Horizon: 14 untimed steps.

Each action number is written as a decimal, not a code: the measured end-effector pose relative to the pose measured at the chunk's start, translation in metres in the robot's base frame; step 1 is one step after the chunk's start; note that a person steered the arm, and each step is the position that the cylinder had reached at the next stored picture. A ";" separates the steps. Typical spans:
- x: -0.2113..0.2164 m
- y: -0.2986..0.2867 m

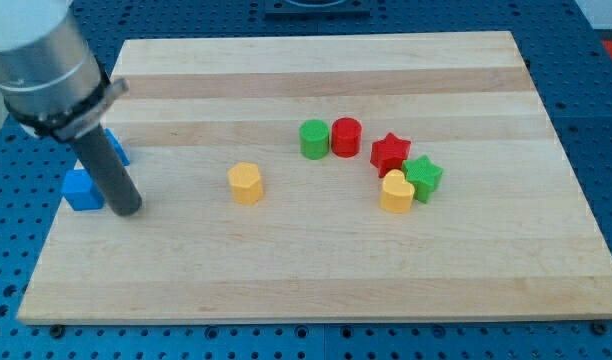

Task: Place the blue cube below the blue triangle

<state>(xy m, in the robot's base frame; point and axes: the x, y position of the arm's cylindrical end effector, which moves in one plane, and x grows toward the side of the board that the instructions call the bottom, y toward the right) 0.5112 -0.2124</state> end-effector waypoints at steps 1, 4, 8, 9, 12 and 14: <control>0.026 -0.008; -0.019 -0.047; -0.014 -0.092; -0.022 -0.092; -0.048 -0.092; -0.050 -0.074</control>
<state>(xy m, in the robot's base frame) 0.4609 -0.2862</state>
